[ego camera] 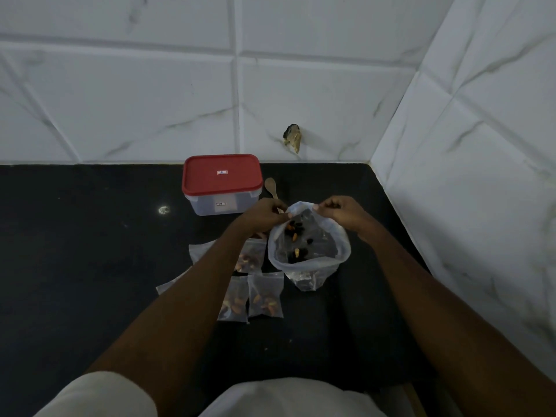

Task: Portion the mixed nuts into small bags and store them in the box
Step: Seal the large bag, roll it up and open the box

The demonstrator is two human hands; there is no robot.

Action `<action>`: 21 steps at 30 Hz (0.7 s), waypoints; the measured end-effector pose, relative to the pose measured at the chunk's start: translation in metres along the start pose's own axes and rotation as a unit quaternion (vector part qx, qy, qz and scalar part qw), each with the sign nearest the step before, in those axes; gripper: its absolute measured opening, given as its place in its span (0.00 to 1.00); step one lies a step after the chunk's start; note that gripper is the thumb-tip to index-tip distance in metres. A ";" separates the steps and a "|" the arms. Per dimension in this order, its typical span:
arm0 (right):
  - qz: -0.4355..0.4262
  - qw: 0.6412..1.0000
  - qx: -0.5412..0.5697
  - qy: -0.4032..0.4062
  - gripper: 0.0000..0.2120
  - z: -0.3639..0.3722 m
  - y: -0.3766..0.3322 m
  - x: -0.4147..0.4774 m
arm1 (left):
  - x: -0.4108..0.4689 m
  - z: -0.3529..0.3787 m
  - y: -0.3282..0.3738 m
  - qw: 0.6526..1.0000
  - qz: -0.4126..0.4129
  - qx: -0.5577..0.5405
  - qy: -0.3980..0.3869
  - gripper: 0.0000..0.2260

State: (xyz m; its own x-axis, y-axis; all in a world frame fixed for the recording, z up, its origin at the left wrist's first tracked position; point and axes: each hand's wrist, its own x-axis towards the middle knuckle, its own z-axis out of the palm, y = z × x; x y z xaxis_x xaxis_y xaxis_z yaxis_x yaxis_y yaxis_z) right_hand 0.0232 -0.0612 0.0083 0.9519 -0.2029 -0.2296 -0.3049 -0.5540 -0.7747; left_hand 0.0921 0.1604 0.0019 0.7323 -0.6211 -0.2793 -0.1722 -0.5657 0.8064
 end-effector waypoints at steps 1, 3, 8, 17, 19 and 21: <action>0.004 1.000 -0.008 0.003 0.16 0.002 -0.002 0.001 | 0.000 0.000 0.002 1.000 0.009 0.004 0.003 0.18; -0.001 1.000 -0.018 0.020 0.18 0.006 -0.006 0.002 | -0.001 0.000 0.004 1.000 0.018 0.002 0.002 0.18; -0.040 0.999 0.031 -0.013 0.04 0.009 -0.014 -0.002 | -0.003 -0.001 0.003 0.999 0.031 0.000 -0.007 0.16; -0.096 0.993 -0.010 -0.062 0.11 0.007 -0.018 -0.004 | -0.010 -0.001 0.005 0.996 0.053 -0.022 -0.062 0.14; -0.108 0.992 -0.046 -0.050 0.11 0.007 -0.018 -0.004 | -0.010 -0.001 0.006 0.996 0.034 -0.056 -0.066 0.14; -0.125 0.986 -0.104 -0.025 0.10 0.006 -0.015 -0.003 | -0.009 -0.002 0.007 0.993 0.009 -0.095 -0.066 0.14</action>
State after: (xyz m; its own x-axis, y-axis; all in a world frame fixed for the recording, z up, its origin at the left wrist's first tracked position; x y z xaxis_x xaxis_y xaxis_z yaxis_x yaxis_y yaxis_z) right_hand 0.0255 -0.0475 0.0165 0.9969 -0.0013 -0.0788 -0.0542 -0.7368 -0.6739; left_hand 0.0853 0.1634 0.0114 0.6359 -0.7027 -0.3192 -0.0478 -0.4486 0.8924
